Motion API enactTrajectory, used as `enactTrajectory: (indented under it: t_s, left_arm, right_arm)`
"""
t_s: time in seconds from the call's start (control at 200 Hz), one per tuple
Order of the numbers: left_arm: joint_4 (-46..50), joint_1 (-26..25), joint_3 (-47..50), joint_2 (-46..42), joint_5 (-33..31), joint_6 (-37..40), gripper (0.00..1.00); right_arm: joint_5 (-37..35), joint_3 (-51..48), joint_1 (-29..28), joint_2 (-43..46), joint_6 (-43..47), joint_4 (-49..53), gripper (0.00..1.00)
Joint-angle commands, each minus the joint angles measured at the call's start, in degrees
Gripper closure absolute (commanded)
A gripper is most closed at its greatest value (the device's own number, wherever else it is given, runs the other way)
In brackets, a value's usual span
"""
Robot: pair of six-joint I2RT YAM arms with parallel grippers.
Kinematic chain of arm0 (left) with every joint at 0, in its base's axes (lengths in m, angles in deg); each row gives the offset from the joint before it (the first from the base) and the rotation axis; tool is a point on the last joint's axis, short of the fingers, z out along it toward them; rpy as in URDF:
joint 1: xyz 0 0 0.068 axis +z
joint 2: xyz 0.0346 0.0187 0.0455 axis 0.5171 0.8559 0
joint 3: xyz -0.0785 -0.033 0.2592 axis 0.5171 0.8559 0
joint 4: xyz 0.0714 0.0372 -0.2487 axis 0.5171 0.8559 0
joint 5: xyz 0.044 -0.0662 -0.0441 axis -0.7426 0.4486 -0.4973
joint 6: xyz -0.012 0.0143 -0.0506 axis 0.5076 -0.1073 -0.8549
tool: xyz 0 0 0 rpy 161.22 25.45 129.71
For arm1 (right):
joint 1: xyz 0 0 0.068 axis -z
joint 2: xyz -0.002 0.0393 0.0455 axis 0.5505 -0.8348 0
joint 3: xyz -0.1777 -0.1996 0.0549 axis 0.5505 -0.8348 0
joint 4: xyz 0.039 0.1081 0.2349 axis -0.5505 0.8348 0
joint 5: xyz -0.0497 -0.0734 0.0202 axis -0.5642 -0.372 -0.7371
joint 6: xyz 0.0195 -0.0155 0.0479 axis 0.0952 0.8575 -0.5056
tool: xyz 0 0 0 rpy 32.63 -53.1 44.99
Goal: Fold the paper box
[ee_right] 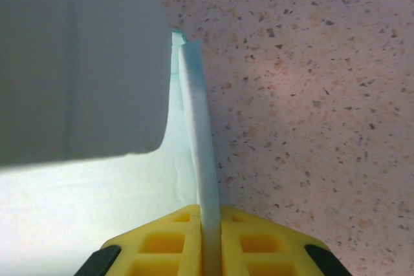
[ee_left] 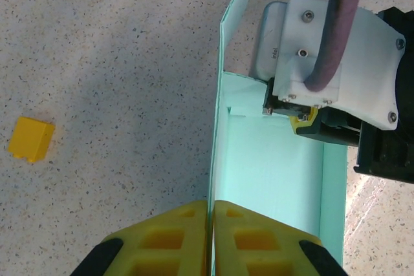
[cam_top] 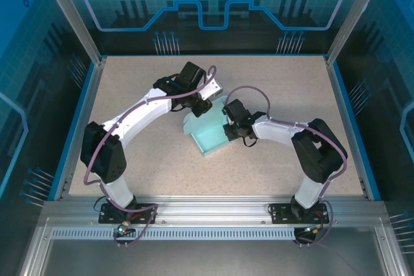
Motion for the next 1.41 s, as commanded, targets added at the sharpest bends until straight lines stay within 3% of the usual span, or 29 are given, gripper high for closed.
enactTrajectory:
  t_s: [0.0, 0.6, 1.051, 1.401]
  left_arm:
    - [-0.74, -0.59, -0.26, 0.46, 0.24, -0.82, 0.88]
    - [-0.63, -0.54, -1.28, 2.49, 0.51, -1.04, 0.88]
    - [0.00, -0.60, -1.92, 3.09, 0.37, -0.81, 0.88]
    - [-0.01, -0.57, -1.80, 2.94, 0.41, -0.49, 0.88]
  right_arm:
    - [-8.18, -0.11, -1.90, -2.42, 0.19, 7.54, 0.88]
    - [-21.19, 0.15, -5.80, -7.75, -2.62, 10.94, 0.94]
    - [0.20, 1.18, -0.28, -1.85, 1.89, 7.72, 0.83]
    - [9.96, 1.85, 4.64, 3.02, 2.25, 8.52, 0.61]
